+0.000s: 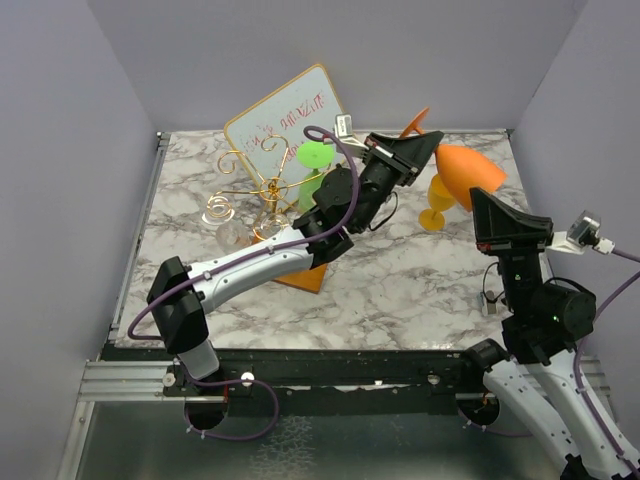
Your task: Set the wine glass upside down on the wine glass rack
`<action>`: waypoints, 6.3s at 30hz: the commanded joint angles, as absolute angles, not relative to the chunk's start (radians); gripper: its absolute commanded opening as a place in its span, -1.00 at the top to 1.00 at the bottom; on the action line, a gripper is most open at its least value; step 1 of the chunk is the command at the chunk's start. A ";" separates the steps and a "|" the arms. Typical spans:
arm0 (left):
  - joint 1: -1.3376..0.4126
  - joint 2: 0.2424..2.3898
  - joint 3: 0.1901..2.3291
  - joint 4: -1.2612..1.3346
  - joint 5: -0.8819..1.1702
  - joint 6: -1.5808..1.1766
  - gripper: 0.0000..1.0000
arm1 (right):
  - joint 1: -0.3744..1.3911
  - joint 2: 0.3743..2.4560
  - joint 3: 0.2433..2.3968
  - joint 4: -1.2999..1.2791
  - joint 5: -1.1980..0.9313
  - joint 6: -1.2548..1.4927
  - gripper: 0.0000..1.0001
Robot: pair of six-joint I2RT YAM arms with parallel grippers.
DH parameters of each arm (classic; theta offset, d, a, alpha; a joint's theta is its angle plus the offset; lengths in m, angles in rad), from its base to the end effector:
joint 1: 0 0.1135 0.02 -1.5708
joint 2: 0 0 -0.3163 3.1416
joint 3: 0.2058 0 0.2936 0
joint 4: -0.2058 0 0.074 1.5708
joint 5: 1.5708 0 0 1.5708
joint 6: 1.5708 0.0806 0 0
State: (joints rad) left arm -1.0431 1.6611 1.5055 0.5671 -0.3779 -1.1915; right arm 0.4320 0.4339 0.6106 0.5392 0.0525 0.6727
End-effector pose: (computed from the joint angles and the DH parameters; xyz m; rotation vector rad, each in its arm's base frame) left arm 0.2665 -0.3982 0.5028 -0.4855 1.2963 -1.7131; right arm 0.1125 0.0472 0.4575 0.1588 0.8828 1.0114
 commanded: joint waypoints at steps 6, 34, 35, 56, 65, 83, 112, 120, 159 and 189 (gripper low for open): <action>-1.049 1.691 1.574 0.622 -0.308 -1.106 1.00 | 0.436 0.388 0.639 0.420 0.028 0.661 0.87; -1.048 1.566 1.459 0.597 -0.114 -0.447 1.00 | 0.436 0.302 0.978 -0.081 0.033 0.539 -0.76; -1.048 1.558 1.445 0.597 -0.098 -0.425 1.00 | 0.436 0.319 0.997 -0.093 0.018 0.547 -0.76; -1.049 1.457 1.292 0.600 0.214 0.059 1.00 | 0.436 0.604 1.119 -0.264 -0.183 0.942 -0.68; -1.049 1.417 1.259 0.600 0.241 0.096 1.00 | 0.436 0.582 1.060 -0.153 -0.180 1.019 -0.64; -1.049 1.353 1.186 0.591 0.348 0.152 1.00 | 0.436 0.697 1.126 -0.208 -0.230 0.996 0.41; -1.048 1.243 1.192 0.384 0.178 -0.775 -0.51 | 0.436 0.584 1.099 -0.132 -0.161 0.752 0.98; -1.043 1.313 1.328 0.265 0.254 -0.837 -0.08 | 0.436 0.566 1.101 -0.155 -0.234 0.665 0.98; -0.575 1.326 1.731 -0.014 0.382 -0.610 1.00 | 0.436 0.509 1.065 -0.187 -0.124 0.615 -0.73; -0.028 1.153 1.478 -0.467 -0.046 -0.482 1.00 | 0.436 0.586 0.974 -0.124 -0.221 0.619 -0.50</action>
